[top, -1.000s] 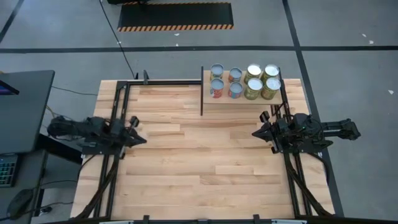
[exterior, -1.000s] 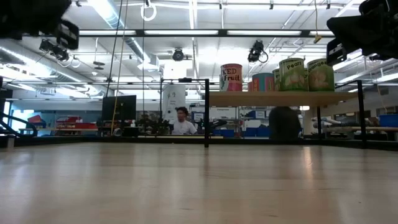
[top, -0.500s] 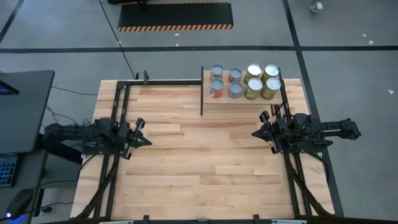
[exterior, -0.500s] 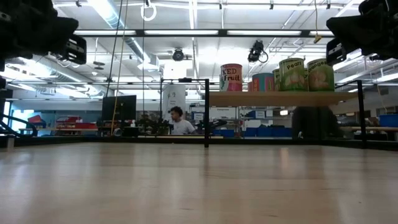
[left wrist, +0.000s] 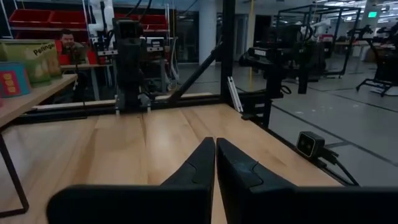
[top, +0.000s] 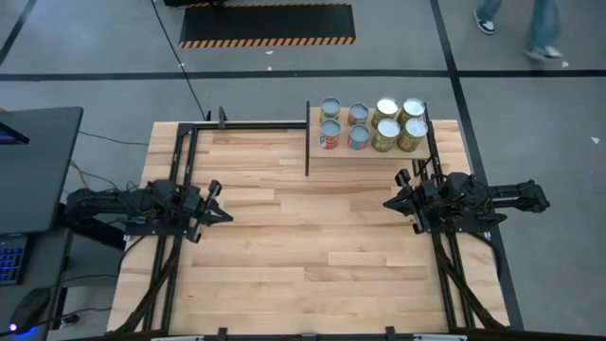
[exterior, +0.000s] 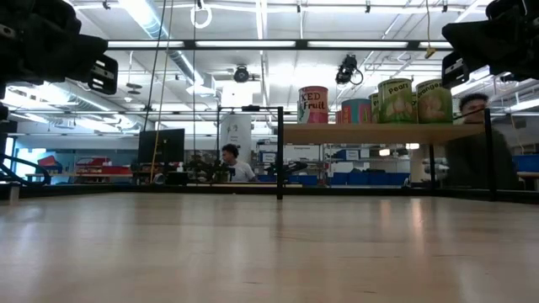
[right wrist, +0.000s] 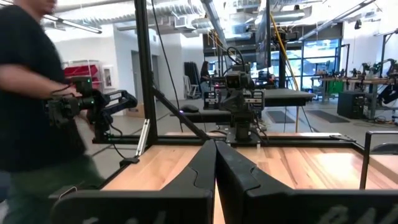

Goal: Pick and place cans onto a shelf
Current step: Return to Home Position

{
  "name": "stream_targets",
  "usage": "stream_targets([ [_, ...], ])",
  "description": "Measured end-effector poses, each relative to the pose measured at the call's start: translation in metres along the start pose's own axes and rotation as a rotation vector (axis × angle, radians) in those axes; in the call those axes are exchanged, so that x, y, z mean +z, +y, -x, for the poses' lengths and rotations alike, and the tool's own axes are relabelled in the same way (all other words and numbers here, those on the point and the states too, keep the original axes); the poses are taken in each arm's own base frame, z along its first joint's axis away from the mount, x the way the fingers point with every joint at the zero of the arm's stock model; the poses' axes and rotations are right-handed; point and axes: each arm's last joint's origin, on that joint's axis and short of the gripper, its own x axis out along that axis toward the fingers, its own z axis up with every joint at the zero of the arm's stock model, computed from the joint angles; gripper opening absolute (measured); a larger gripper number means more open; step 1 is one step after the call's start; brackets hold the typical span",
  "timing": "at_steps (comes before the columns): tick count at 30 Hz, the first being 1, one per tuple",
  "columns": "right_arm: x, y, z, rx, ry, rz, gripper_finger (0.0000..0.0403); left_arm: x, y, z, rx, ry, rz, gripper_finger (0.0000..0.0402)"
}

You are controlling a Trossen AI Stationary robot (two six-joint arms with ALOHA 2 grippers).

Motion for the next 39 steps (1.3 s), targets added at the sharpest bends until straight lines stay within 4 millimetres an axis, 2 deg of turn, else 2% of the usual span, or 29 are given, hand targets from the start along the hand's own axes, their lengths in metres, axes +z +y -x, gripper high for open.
stream_targets([
  [39,0.0000,0.0000,0.0000,0.000,0.000,0.000,0.0016,-0.0003,0.0000,0.0000,0.000,0.001,0.001,0.0023],
])
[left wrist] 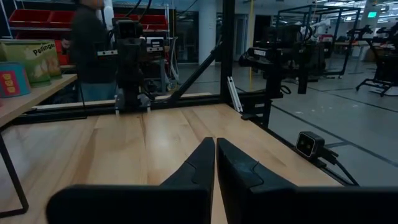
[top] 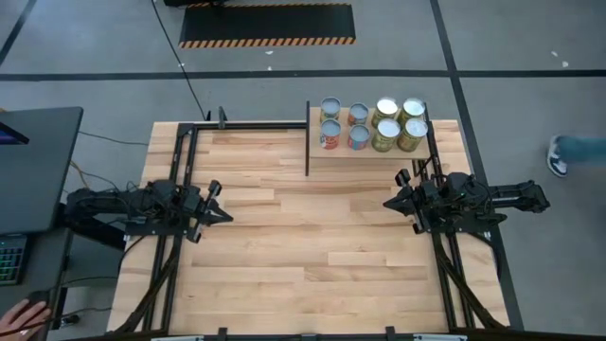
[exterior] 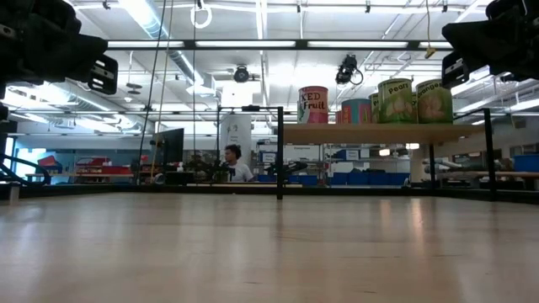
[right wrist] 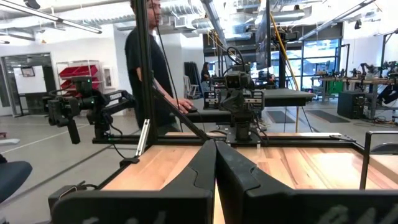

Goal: Pick and place cans onto a shelf
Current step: Return to Home Position

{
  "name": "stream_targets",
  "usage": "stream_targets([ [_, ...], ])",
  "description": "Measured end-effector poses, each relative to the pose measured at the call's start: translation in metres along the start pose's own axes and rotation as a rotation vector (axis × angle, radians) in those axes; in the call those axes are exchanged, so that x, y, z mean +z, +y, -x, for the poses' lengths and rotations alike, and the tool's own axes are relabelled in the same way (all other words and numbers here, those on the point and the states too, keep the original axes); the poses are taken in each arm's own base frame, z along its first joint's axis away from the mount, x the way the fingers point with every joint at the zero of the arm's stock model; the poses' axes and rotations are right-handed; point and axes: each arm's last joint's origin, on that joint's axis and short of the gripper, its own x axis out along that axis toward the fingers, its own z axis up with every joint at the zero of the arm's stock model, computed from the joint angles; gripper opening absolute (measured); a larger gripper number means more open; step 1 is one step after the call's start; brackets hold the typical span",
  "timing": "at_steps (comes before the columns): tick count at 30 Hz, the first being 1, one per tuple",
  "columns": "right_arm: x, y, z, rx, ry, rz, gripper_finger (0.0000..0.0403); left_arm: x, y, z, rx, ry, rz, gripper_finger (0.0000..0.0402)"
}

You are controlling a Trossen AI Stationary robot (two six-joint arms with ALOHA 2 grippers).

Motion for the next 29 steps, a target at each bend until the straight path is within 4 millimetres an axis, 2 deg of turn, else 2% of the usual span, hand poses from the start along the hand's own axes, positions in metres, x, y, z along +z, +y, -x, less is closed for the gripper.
stream_targets([
  [29,0.0000,0.0000,0.0000,0.000,0.000,0.000,0.0016,-0.0001,0.0000,0.0000,0.000,0.000,0.000,0.0024],
])
